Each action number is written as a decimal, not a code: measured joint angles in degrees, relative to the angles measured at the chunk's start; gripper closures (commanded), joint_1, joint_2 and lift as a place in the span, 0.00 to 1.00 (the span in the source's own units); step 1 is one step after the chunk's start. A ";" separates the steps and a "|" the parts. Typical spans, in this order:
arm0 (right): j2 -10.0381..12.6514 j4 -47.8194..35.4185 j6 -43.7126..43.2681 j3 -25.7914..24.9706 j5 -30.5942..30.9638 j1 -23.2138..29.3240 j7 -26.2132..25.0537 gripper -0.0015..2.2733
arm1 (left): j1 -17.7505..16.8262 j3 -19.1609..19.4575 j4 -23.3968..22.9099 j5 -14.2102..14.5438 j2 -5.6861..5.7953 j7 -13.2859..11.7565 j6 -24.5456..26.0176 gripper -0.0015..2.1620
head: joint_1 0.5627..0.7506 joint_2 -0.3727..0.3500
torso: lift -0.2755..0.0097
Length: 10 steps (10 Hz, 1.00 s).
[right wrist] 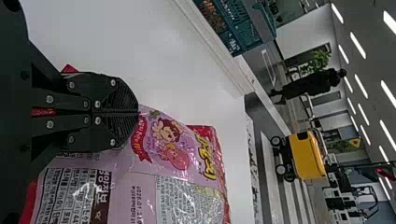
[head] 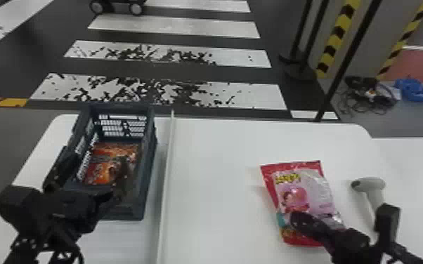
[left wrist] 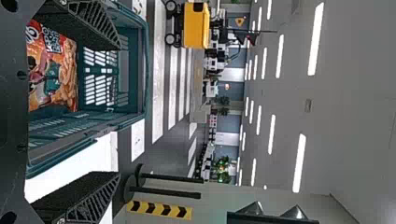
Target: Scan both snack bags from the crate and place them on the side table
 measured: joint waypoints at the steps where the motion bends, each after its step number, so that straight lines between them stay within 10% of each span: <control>1: 0.00 0.41 -0.52 -0.06 0.04 -0.02 -0.03 0.98 | 0.03 -0.01 0.00 -0.01 0.05 0.00 0.31 0.02 | 0.70 0.41 | 0.62; 10: 1.50 -10.64 3.47 -8.01 -5.08 -1.42 -1.74 0.97 | 0.66 0.08 -0.54 0.29 0.35 0.00 0.47 0.02 | 0.70 0.32 | 0.62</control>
